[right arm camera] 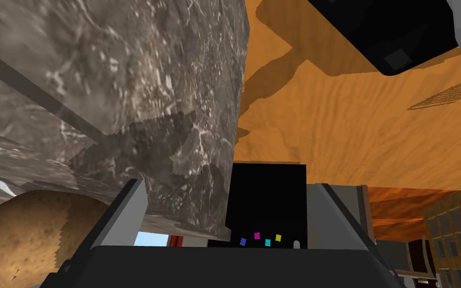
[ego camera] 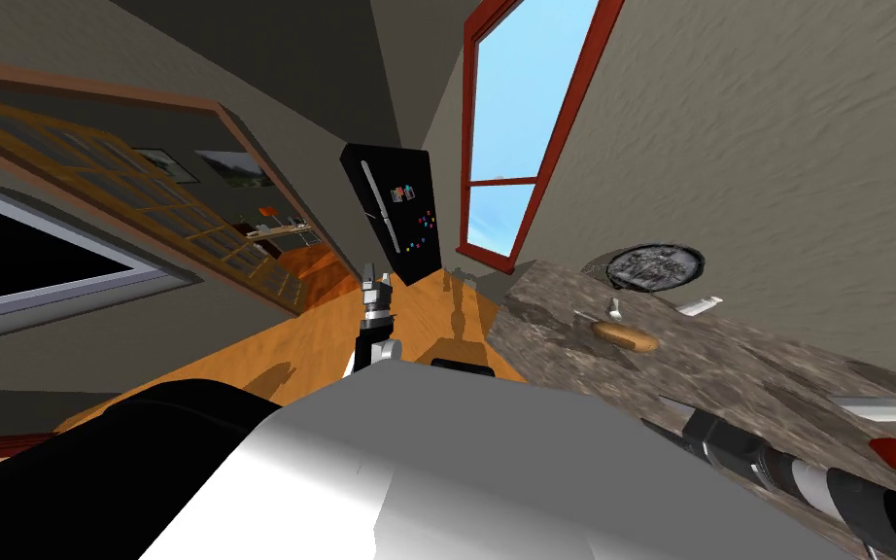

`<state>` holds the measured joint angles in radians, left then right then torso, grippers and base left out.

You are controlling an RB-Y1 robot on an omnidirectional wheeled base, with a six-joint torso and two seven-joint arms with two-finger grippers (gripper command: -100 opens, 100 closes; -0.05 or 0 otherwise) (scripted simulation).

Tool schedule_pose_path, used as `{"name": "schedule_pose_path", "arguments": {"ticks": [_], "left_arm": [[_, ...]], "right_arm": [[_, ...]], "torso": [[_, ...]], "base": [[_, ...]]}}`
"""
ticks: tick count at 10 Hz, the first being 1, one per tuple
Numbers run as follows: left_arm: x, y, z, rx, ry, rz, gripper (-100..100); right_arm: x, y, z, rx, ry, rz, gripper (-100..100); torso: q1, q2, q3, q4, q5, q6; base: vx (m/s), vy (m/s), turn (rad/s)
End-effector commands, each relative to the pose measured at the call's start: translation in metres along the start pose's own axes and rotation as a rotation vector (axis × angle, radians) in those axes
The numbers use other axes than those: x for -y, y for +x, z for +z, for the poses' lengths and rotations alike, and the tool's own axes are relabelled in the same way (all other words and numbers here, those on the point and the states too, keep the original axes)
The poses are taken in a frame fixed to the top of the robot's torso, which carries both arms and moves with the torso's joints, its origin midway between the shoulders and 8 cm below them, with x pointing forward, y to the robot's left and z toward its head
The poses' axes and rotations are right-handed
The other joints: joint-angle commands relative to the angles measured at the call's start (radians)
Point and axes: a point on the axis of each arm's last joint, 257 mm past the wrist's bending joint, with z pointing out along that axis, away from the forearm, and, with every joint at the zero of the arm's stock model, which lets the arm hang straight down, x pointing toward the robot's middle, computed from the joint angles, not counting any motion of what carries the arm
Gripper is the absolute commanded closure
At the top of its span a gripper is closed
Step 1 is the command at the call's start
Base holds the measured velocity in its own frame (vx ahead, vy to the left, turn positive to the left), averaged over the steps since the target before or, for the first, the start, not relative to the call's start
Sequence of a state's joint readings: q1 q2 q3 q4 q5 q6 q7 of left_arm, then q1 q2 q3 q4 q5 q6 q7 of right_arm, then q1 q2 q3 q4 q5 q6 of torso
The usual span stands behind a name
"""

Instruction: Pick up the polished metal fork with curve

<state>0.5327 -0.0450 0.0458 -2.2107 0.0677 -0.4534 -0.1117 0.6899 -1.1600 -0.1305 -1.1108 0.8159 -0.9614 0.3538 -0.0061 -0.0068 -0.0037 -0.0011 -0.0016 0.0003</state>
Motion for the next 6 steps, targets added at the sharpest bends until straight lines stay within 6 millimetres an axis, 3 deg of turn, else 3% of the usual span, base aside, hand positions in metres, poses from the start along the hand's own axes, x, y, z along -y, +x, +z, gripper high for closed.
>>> {"name": "schedule_pose_path", "arguments": {"ticks": [1, 3, 4, 6], "left_arm": [[0.000, 0.000, 0.000, 0.000, 0.000, 0.000, 0], [0.000, 0.000, 0.000, 0.000, 0.000, 0.000, 0], [0.000, 0.000, 0.000, 0.000, 0.000, 0.000, 0], [0.000, 0.000, 0.000, 0.000, 0.000, 0.000, 0]], "right_arm": [[0.009, 0.015, -0.014, -0.066, -0.014, -0.032, -100], [0.011, 0.020, -0.016, -0.076, -0.006, -0.023, -100], [0.018, 0.031, -0.028, -0.129, -0.020, -0.047, -100], [0.026, 0.047, -0.043, -0.192, -0.022, -0.055, -100]], "torso": [[0.000, 0.000, 0.000, 0.000, 0.000, 0.000], [0.000, 0.000, 0.000, 0.000, 0.000, 0.000], [0.003, 0.003, 0.001, 0.001, 0.000, 0.000], [-0.001, -0.005, -0.002, -0.001, 0.000, -0.001]], "base": [[0.110, -0.082, 0.150], [0.050, -0.048, 0.037], [0.064, -0.038, 0.121], [0.144, -0.101, 0.171]]}}
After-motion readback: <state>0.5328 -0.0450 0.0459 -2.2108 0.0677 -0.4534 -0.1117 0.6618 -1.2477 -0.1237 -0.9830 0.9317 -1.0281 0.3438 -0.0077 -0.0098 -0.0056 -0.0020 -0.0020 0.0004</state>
